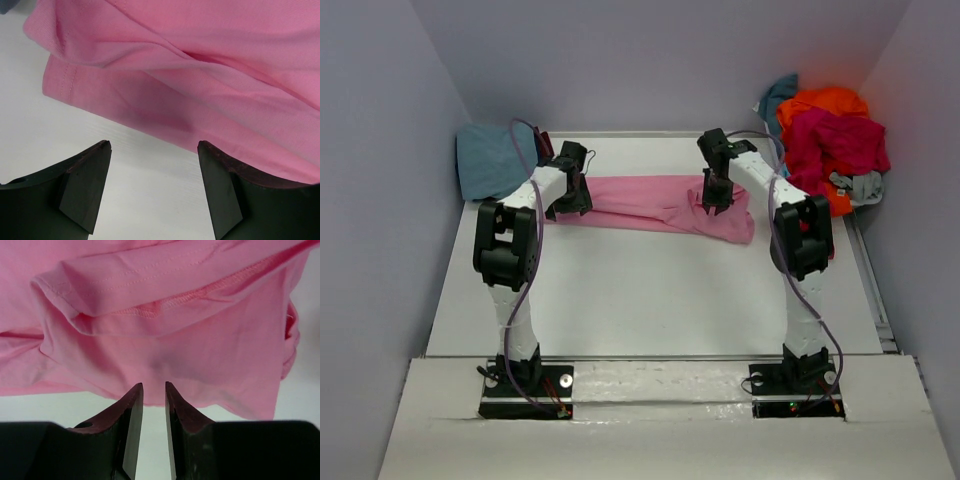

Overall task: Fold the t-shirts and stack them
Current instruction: Fold the tshirt

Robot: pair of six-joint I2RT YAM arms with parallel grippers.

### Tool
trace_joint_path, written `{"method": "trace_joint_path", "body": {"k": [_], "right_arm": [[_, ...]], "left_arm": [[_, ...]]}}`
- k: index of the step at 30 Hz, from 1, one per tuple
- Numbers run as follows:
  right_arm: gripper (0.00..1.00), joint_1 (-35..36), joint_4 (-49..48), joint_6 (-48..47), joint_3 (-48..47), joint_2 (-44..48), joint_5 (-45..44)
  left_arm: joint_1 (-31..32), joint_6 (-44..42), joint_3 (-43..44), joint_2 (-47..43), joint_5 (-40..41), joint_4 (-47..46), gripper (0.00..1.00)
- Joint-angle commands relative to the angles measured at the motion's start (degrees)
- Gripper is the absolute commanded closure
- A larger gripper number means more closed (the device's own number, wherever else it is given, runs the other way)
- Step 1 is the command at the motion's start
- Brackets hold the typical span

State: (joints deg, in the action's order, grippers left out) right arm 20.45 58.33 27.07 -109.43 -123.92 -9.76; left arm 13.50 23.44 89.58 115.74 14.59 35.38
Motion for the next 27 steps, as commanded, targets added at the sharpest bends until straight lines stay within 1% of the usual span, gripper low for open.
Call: {"method": "trace_joint_path", "body": {"k": [1,4,11,14,24,27], "right_arm": [[0.7,0.1,-2.3,0.7,-3.9,-3.3,0.5],[0.71,0.1,-0.9,0.7,-7.2,-6.5,0.6],[0.71,-0.9,-0.8,1.0,-11.5,-11.2,1.0],[0.71,-1.5,0.4,1.0,-15.6,-14.1,0.9],[0.68,-3.2,2.1,0.0,-26.0,-17.2,-1.4],[0.66,-3.7,1.0,0.0,-26.5,-16.5,-1.4]], "left_arm": [[0.3,-0.3,0.9,-3.2,1.0,0.7,0.18],[0.3,-0.3,1.8,-2.8,1.1,1.2,0.18],[0.3,-0.9,3.0,-2.5,1.5,1.9,0.18],[0.3,-0.9,3.2,-2.4,1.6,2.2,0.18],[0.3,-1.5,2.8,-2.5,1.9,2.4,0.18],[0.3,-1.5,2.8,-2.6,2.1,2.4,0.18]]}}
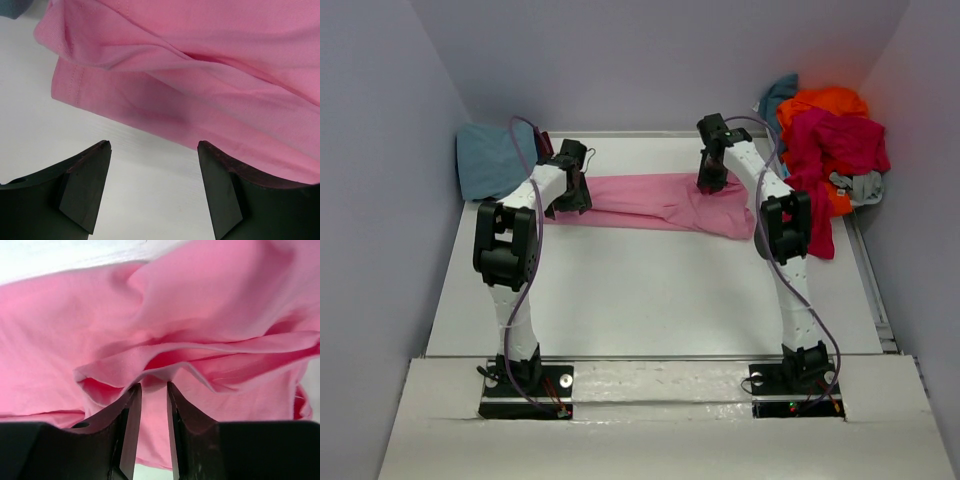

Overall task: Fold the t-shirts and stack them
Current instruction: Fold the tshirt

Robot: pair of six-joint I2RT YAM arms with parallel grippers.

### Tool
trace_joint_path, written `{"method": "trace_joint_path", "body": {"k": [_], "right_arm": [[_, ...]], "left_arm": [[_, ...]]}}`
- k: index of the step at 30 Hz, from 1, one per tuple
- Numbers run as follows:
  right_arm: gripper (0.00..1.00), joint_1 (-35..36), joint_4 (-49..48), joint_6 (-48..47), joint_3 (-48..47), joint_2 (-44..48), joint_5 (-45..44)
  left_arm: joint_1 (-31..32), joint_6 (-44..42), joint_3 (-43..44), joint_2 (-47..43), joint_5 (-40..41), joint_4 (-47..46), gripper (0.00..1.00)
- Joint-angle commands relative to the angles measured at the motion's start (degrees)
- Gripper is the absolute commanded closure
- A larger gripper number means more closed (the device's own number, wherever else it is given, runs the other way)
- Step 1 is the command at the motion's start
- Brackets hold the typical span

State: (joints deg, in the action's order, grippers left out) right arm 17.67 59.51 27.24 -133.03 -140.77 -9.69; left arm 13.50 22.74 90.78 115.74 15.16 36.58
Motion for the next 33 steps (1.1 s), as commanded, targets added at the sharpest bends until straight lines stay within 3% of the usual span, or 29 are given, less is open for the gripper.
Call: {"method": "trace_joint_path", "body": {"k": [1,20,24,28,33], "right_arm": [[0.66,-1.0,-0.7,-0.1,-2.7,0.6,-1.6],[0.61,-3.2,-5.8,-2.3,-9.8,-4.9,0.3],[0.61,-3.2,-8.2,-2.0,-5.6,0.0,-0.2],[0.61,-3.2,-4.1,-0.7,-5.1,3.6,0.2],[0.61,-3.2,-5.4,-1.1,6.5,12.8,0.7]], "left_arm": [[0.3,-0.9,1.5,-2.6,1.5,1.2,0.18],[0.3,-1.4,1.9,-3.4,1.5,1.8,0.18],[0.3,-1.5,1.7,-3.6,1.3,1.4,0.18],[0.3,-1.2,1.1,-3.5,0.9,0.4,0.18],[0.8,-0.9,1.2,-2.6,0.5,-0.5,0.18]]}}
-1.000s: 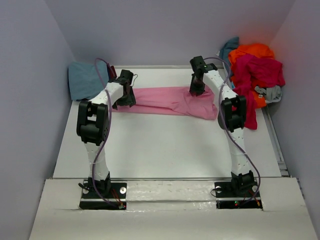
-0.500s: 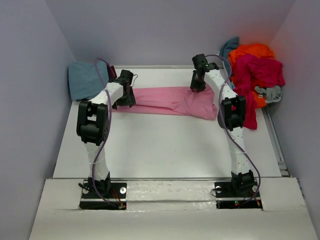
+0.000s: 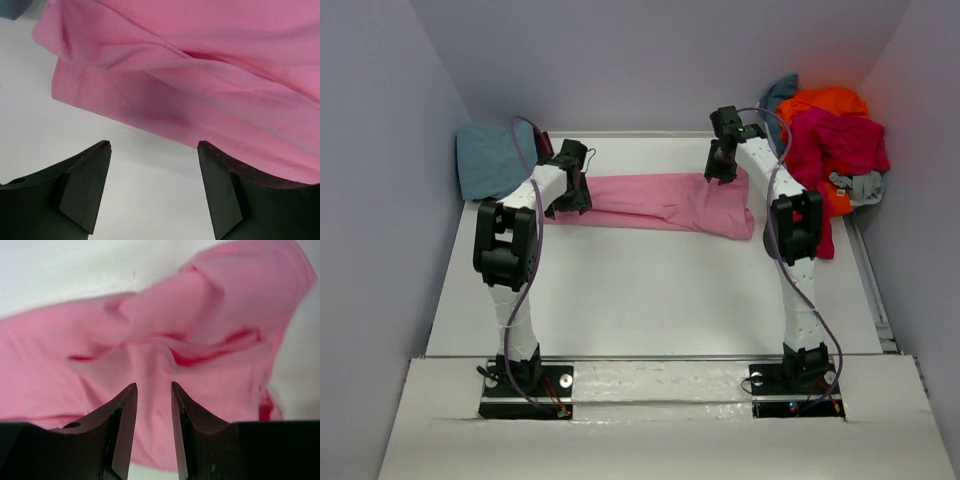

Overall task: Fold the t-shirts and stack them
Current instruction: Fold the tshirt

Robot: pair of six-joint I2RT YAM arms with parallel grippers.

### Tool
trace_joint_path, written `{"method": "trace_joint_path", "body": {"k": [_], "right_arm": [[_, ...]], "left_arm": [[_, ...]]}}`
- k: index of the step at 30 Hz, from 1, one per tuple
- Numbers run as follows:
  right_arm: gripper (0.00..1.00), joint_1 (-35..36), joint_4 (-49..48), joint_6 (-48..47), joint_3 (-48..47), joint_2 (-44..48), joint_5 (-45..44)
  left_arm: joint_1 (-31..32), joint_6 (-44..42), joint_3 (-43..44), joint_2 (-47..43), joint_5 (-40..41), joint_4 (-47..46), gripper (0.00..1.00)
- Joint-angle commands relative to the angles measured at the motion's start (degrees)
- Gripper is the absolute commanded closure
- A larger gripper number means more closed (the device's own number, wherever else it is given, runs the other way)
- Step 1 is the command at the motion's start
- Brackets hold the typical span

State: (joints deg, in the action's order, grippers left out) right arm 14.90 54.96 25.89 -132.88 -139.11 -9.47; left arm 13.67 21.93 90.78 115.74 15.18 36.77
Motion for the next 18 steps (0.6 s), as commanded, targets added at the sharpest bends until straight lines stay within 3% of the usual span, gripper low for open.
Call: {"method": "trace_joint_path", "body": {"k": [1,9,18], "right_arm": [[0.61,-0.4,-1.2,-0.1,7.7,12.4,0.5],[0.63,3.7,7.5,-1.3,6.7,13.6,6.0],[0.65,10.2,5.7,-0.6,10.4,12.5,11.7]], "left_arm": [[0.7,0.0,1.0,-2.7,0.4,-0.9,0.18],[0.7,1.0,2.0,-1.0,0.6,-1.4,0.18],[0.7,3.4,2.1,0.9,-0.6,-2.3,0.18]]}}
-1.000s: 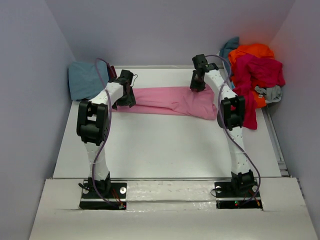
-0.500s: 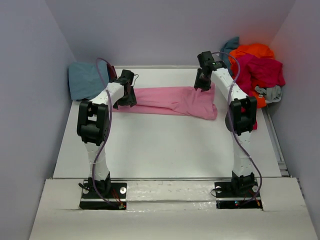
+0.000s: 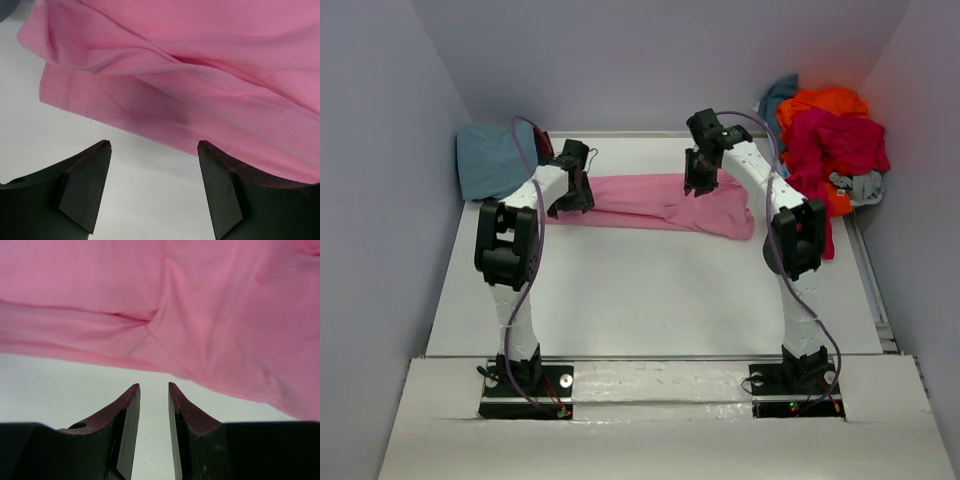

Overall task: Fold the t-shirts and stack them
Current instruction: Fold the tshirt

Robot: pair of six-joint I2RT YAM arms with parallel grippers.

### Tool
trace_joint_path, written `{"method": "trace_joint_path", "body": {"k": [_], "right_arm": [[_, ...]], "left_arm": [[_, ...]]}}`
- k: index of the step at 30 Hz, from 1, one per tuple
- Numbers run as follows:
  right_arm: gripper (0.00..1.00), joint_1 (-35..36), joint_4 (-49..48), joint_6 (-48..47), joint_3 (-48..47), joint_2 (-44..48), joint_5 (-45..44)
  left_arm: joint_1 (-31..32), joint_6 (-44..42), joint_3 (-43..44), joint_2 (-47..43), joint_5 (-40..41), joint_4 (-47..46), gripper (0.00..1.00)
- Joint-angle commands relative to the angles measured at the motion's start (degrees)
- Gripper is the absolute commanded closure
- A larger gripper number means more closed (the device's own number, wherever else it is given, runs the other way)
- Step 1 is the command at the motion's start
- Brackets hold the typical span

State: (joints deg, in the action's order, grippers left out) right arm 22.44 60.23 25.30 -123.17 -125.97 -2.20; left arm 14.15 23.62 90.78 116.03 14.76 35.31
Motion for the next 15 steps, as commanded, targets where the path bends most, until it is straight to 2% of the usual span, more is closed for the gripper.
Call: {"method": "trace_joint_path", "body": {"k": [1,11,15], "right_arm": [[0.65,2.7,0.5,0.2,0.5,-0.9,5.1],[0.66,5.2,2.1,-0.8,-2.2,-3.1,8.0],[0.66,7.2,2.3,-1.5,-2.0,-3.8,8.5]], "left_arm": [[0.2,1.9,2.2,0.9,-0.3,-0.8,0.18],[-3.9,3.4,0.7,1.3,-4.4,-2.3,0.18],[-5.2,2.9,1.3,0.3,-3.1,-2.6,0.18]]}}
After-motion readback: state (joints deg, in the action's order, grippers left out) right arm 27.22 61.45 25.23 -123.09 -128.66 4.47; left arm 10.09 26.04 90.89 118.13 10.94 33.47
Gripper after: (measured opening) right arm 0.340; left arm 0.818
